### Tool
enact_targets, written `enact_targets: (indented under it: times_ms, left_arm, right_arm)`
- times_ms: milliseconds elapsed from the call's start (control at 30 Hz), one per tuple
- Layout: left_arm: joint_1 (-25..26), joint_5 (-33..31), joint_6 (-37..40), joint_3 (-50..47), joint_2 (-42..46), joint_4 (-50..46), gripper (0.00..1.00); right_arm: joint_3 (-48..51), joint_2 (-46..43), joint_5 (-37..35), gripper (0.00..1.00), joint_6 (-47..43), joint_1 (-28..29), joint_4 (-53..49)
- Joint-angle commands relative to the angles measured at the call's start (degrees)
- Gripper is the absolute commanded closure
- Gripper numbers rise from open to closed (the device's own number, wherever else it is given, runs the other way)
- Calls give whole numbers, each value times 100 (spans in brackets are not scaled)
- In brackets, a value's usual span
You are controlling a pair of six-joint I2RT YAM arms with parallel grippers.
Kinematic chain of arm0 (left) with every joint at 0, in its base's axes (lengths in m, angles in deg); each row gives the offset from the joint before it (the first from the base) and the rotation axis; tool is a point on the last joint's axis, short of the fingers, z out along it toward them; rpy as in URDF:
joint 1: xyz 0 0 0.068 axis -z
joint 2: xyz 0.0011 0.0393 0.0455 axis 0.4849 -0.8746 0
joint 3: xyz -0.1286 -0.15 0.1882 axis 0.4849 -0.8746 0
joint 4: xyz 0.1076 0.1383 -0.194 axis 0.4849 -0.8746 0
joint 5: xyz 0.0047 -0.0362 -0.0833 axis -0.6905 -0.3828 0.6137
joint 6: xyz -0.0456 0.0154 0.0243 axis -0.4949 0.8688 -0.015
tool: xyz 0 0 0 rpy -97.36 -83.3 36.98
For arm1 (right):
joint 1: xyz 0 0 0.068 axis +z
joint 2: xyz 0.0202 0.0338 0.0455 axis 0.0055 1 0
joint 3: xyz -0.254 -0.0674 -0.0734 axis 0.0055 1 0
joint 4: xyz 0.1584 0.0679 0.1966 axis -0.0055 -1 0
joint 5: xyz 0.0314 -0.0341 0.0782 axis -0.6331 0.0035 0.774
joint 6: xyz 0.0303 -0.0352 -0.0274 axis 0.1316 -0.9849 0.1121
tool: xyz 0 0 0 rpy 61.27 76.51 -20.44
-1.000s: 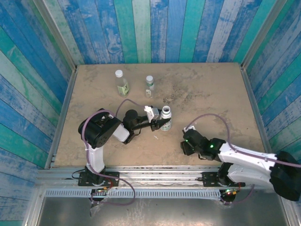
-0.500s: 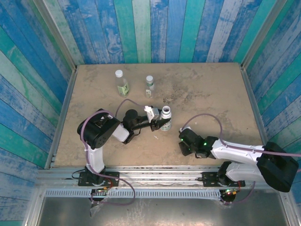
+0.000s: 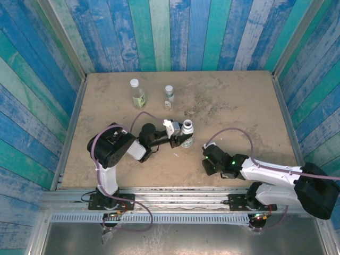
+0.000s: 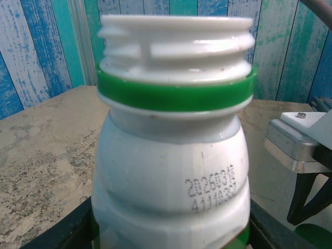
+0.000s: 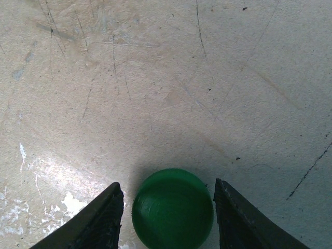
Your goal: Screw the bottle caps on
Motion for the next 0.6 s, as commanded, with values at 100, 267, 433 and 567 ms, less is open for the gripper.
enact_targets:
  times_ms: [100,267,433,567]
  left_arm:
    - [6,29,101,-103,210,-478,45]
    - [5,18,103,-100,235,-479,45]
    - [6,42,84,-121,221,-437,45]
    - [5,107,90,-158,246,-412,44]
  right_arm:
    - [27,27,-57,51,-99,29,-308]
    - [-21,90,-59,52,-96,21,-374]
    - [-75,157,-66,55,-100,24,-435]
    - [-208,31,-161,57,-135,21,-618]
